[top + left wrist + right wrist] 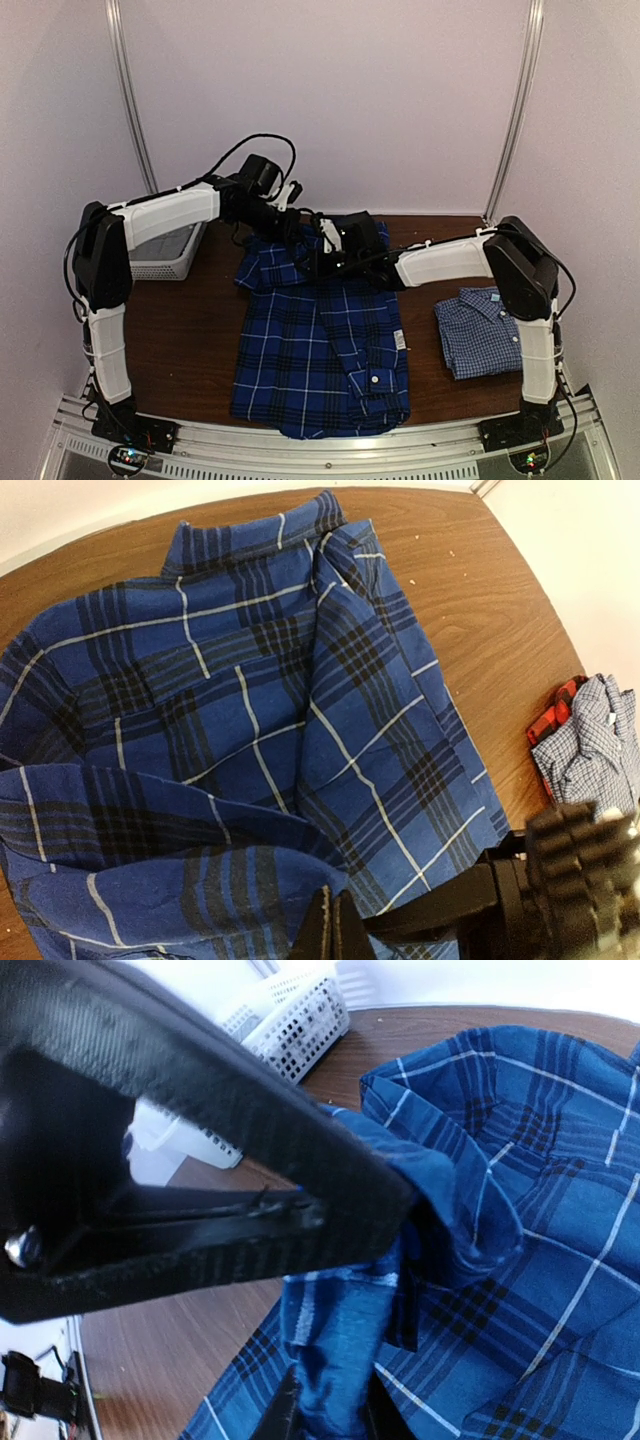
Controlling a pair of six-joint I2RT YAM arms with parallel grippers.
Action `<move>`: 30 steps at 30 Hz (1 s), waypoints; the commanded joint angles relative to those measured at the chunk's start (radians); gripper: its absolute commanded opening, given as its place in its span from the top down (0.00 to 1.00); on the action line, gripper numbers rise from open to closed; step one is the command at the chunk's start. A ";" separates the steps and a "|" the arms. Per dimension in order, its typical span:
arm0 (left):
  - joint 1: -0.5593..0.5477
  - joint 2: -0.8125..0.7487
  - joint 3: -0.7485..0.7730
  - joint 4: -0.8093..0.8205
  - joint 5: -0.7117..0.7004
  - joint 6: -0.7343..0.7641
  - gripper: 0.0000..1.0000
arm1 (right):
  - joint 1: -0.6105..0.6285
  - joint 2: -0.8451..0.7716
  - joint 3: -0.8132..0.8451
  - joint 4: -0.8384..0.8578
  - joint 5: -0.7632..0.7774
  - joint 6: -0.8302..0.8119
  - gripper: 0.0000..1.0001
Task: Fold and stack the long sleeve shirts
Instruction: Pass from the left arm to the right, then pick up the 1/3-folded shirt from the center of the board.
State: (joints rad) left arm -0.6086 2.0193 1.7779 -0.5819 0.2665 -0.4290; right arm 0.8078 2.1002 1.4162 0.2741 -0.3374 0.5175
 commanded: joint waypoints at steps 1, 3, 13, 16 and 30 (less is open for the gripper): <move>0.003 -0.053 0.027 -0.009 -0.047 -0.011 0.96 | 0.003 -0.049 0.025 -0.046 0.029 0.009 0.90; 0.004 -0.065 0.027 -0.013 -0.085 -0.023 0.88 | -0.005 -0.071 0.034 -0.075 0.035 0.009 0.99; 0.009 -0.274 -0.133 -0.013 -0.215 -0.107 0.53 | -0.107 -0.124 0.120 -0.159 -0.021 0.028 1.00; 0.009 -0.367 -0.261 0.000 -0.209 -0.147 0.53 | -0.137 -0.120 0.145 -0.161 -0.051 0.044 1.00; -0.013 -0.794 -0.955 0.017 -0.138 -0.375 0.54 | -0.235 -0.102 0.266 -0.166 -0.139 0.060 1.00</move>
State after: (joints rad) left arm -0.6094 1.3258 0.9424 -0.5858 0.1024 -0.7071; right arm 0.5945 2.0140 1.6367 0.1009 -0.4332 0.5682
